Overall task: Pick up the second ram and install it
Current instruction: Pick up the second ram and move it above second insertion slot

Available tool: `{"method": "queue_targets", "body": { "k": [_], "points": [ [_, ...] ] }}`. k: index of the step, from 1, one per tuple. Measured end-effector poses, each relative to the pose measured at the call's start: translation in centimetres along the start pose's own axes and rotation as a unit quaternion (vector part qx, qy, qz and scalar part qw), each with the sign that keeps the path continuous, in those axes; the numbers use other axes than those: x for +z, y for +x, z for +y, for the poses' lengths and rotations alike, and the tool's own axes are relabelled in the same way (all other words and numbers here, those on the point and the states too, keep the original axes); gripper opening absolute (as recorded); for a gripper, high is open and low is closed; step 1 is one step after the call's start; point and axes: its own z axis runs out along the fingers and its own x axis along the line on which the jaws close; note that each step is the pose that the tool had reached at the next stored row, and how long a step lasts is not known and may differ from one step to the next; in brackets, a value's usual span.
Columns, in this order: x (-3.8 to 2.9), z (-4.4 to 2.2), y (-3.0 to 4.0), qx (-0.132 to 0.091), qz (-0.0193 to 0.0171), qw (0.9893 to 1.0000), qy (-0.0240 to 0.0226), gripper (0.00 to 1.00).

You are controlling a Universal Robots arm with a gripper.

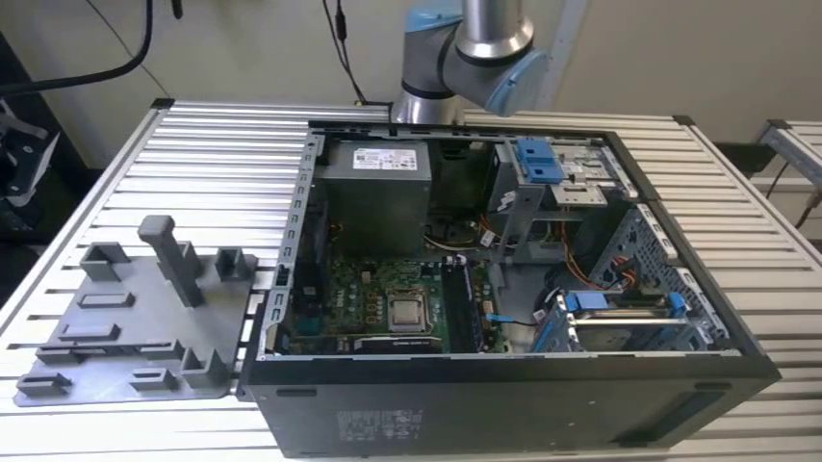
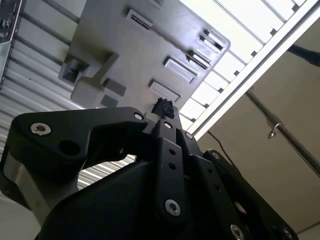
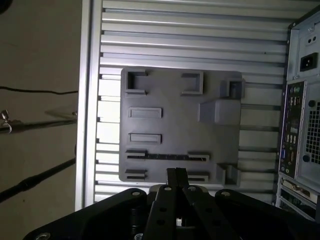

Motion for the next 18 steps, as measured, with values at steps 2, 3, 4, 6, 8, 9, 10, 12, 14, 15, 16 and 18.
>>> {"method": "queue_targets", "body": {
  "k": [2, 3, 4, 6, 8, 9, 10, 12, 14, 15, 16, 18],
  "points": [
    [0.00, -0.02, 0.00, 0.000, 0.0000, 1.0000, 0.0000, 0.11],
    [0.00, -0.02, 0.00, 0.000, 0.0000, 1.0000, 0.0000, 0.11],
    [0.00, -0.02, 0.00, 0.000, 0.0000, 1.0000, 0.0000, 0.11],
    [0.00, -0.02, 0.00, 0.000, 0.0000, 1.0000, 0.0000, 0.11],
    [0.00, -0.03, 0.00, 0.000, 0.0000, 1.0000, 0.0000, 0.11],
    [0.00, -0.03, 0.00, 0.000, 0.0000, 1.0000, 0.0000, 0.11],
    [0.00, -0.03, 0.00, 0.000, 0.0000, 1.0000, 0.0000, 0.11],
    [0.00, -0.03, 0.00, -0.002, 0.0001, 1.0000, 0.0000, 0.11],
    [0.00, -0.04, 0.00, -0.006, 0.0003, 1.0000, 0.0000, 0.11],
    [-0.01, -0.04, 0.01, -0.009, 0.0005, 1.0000, 0.0001, 0.11],
    [0.00, -0.04, 0.01, -0.012, 0.0006, 0.9999, 0.0002, 0.11],
    [0.01, -0.05, 0.01, -0.020, 0.0009, 0.9998, 0.0007, 0.11]
  ]
}}
